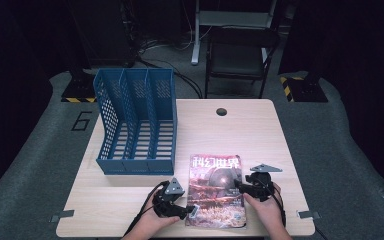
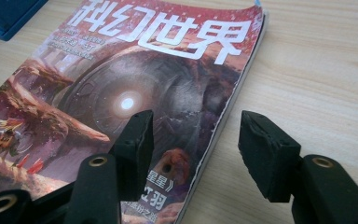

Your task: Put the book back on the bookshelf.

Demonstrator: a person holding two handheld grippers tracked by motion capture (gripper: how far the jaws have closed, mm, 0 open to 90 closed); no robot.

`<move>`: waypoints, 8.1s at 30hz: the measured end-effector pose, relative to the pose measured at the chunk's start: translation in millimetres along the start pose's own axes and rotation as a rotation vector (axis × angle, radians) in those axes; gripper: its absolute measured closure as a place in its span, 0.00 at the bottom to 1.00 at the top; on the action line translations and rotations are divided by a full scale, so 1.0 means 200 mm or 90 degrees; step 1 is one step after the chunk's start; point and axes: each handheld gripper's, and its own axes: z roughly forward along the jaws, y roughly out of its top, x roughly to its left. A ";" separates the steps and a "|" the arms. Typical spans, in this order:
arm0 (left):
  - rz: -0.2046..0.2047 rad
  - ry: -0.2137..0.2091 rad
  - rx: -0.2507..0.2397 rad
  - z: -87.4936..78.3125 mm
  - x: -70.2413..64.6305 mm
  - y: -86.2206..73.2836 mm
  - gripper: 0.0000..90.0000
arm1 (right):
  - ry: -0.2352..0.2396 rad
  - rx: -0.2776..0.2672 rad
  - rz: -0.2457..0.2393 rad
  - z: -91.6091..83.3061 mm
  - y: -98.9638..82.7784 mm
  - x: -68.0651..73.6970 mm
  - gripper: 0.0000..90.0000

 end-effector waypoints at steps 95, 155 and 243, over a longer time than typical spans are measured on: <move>-0.014 0.035 -0.062 0.08 -0.11 -0.04 0.29 | 0.120 -0.068 0.123 -0.08 0.04 0.04 0.48; -0.006 0.032 -0.062 0.08 -0.10 -0.04 0.29 | 0.193 0.054 0.116 0.11 0.04 0.00 0.80; -0.148 -0.089 -0.072 0.20 0.15 0.22 0.20 | 0.257 -0.162 0.030 -0.16 0.01 0.11 0.96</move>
